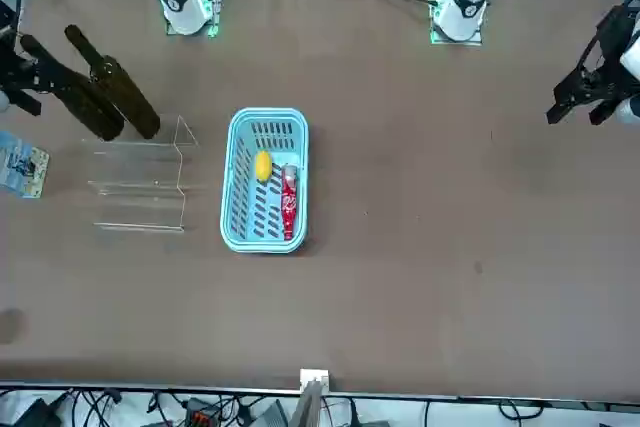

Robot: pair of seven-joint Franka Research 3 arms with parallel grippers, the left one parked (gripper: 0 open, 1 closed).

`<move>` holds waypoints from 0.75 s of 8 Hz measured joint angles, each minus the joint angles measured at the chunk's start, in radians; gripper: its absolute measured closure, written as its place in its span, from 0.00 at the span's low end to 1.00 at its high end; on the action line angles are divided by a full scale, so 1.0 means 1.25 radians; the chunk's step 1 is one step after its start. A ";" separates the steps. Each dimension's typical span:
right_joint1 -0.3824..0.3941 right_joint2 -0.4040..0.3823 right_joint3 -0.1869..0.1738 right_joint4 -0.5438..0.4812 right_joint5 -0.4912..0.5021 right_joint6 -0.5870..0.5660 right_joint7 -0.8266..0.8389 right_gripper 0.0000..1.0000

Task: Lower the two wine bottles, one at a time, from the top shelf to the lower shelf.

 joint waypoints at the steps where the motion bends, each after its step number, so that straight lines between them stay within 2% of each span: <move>1: 0.004 -0.002 -0.006 -0.004 0.000 0.002 0.000 0.00; 4: 0.022 -0.005 -0.022 -0.005 0.000 0.008 0.000 0.00; 6: 0.033 -0.017 -0.010 -0.006 -0.001 -0.026 0.017 0.00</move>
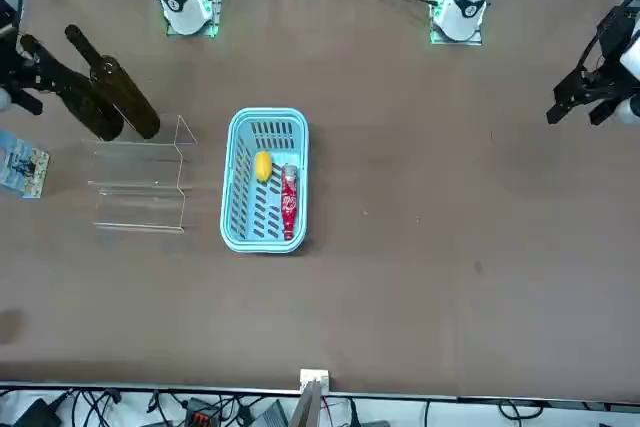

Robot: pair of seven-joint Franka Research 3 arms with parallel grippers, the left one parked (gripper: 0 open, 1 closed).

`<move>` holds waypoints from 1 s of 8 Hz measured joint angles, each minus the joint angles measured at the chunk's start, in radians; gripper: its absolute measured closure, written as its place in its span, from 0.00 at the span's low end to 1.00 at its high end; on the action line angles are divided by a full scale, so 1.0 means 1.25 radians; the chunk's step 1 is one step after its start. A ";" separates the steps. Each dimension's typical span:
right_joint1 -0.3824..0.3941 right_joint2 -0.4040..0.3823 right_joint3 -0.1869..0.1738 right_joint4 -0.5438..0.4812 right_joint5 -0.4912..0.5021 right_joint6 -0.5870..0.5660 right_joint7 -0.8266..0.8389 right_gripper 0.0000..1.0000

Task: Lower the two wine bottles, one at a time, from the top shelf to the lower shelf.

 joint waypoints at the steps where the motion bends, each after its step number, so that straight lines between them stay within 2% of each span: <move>1: 0.003 -0.017 0.014 -0.006 -0.008 -0.027 0.025 0.00; 3: 0.006 -0.069 0.041 -0.053 -0.035 -0.044 0.051 0.00; 8: 0.006 -0.172 0.044 -0.166 -0.040 -0.056 0.057 0.05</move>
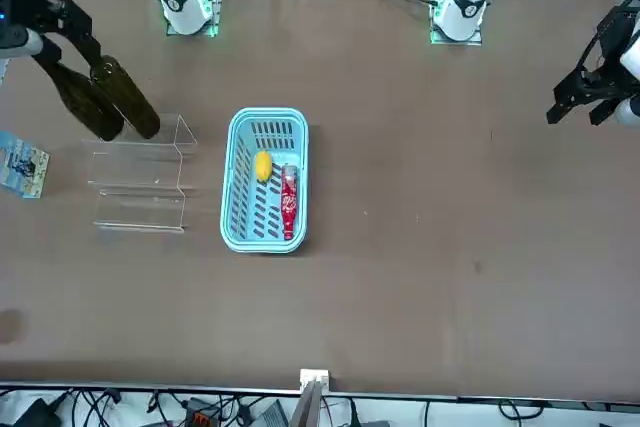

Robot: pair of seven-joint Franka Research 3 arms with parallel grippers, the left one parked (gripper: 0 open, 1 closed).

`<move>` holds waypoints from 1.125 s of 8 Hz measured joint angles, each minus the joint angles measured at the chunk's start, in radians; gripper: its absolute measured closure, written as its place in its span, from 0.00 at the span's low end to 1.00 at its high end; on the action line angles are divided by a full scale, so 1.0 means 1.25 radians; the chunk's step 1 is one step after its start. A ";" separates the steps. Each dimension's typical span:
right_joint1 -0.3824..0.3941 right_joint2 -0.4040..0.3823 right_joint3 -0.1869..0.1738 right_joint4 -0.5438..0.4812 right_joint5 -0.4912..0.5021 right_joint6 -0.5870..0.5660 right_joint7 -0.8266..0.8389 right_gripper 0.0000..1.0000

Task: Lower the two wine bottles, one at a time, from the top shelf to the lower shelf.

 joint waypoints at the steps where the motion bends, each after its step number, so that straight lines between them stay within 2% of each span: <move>1: 0.000 -0.012 0.000 -0.014 0.000 -0.002 0.000 0.06; 2: 0.000 -0.019 -0.001 -0.022 0.000 -0.003 0.000 0.08; 3: 0.000 -0.022 -0.001 -0.027 -0.001 -0.004 0.000 0.16; 7: 0.000 -0.026 -0.003 -0.038 -0.002 -0.011 0.000 0.26; 9: 0.000 -0.026 -0.003 -0.039 -0.003 -0.013 0.000 0.38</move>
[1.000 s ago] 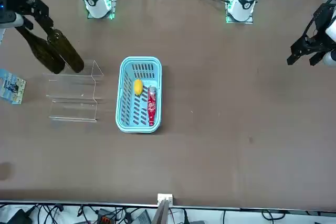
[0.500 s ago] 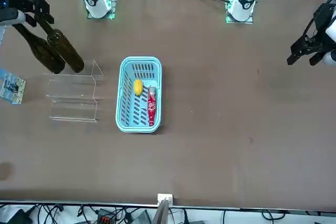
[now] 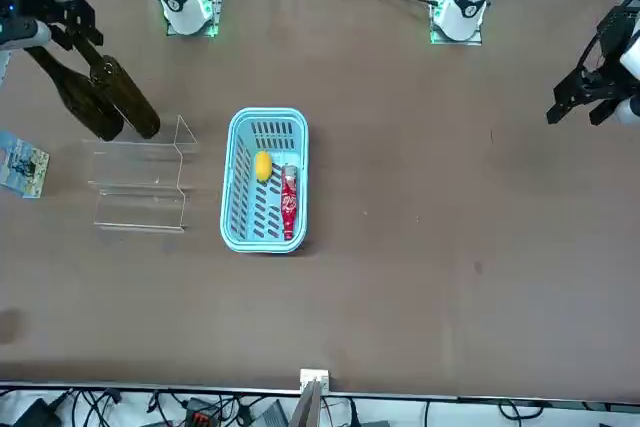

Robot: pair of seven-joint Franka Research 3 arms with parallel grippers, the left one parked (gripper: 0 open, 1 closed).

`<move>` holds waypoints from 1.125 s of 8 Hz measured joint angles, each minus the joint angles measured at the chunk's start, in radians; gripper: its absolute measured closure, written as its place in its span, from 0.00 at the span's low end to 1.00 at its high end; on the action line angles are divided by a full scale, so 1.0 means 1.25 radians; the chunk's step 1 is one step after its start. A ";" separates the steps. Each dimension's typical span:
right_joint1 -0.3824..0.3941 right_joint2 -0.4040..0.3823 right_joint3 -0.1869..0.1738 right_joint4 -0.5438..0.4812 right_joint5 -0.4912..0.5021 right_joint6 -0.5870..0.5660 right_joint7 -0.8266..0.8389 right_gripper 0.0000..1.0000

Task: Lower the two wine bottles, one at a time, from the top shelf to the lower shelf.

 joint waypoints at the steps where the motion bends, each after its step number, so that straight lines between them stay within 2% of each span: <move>1: 0.000 0.000 0.000 0.000 -0.001 0.000 0.000 0.43; 2: 0.000 0.000 0.000 0.000 -0.005 0.000 0.000 0.56; 3: 0.000 0.000 0.000 0.000 -0.009 0.000 0.000 0.61; 7: 0.000 0.001 0.000 0.003 -0.014 0.005 -0.005 0.61; 9: 0.000 0.040 0.000 0.050 -0.017 0.013 -0.035 0.61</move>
